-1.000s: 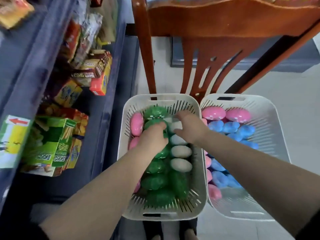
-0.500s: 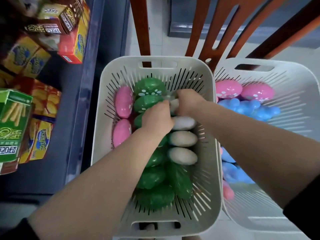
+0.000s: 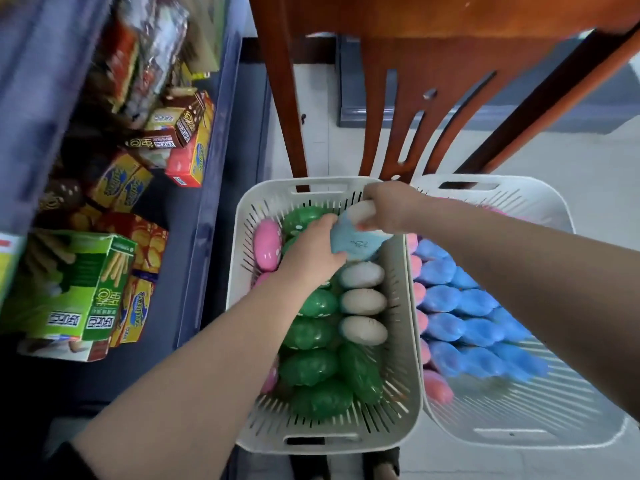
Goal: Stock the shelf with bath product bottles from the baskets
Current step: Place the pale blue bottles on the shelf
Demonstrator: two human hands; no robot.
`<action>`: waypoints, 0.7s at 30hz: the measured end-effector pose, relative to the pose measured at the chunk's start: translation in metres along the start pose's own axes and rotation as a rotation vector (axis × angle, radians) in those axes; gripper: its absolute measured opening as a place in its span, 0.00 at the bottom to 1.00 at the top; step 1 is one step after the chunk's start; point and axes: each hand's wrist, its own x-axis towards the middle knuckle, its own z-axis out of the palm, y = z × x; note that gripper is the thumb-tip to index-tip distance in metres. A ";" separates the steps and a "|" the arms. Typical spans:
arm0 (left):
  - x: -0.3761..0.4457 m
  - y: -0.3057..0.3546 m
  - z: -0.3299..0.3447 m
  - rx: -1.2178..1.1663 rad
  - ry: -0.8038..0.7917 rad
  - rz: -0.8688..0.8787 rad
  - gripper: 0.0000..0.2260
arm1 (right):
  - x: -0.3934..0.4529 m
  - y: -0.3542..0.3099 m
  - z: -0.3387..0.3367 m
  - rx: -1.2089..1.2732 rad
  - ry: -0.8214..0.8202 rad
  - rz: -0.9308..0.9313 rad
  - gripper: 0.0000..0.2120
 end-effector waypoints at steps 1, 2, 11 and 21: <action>-0.006 0.009 -0.011 -0.023 0.016 0.010 0.25 | -0.010 -0.004 -0.017 0.038 -0.013 0.001 0.26; -0.011 0.018 -0.022 -0.056 0.032 0.012 0.25 | -0.021 -0.008 -0.035 0.074 -0.028 -0.003 0.27; -0.099 0.114 -0.144 -0.400 0.053 0.133 0.20 | -0.156 -0.068 -0.195 0.372 -0.078 -0.166 0.12; -0.216 0.218 -0.237 -0.450 0.351 0.284 0.12 | -0.285 -0.132 -0.284 0.673 0.233 -0.391 0.21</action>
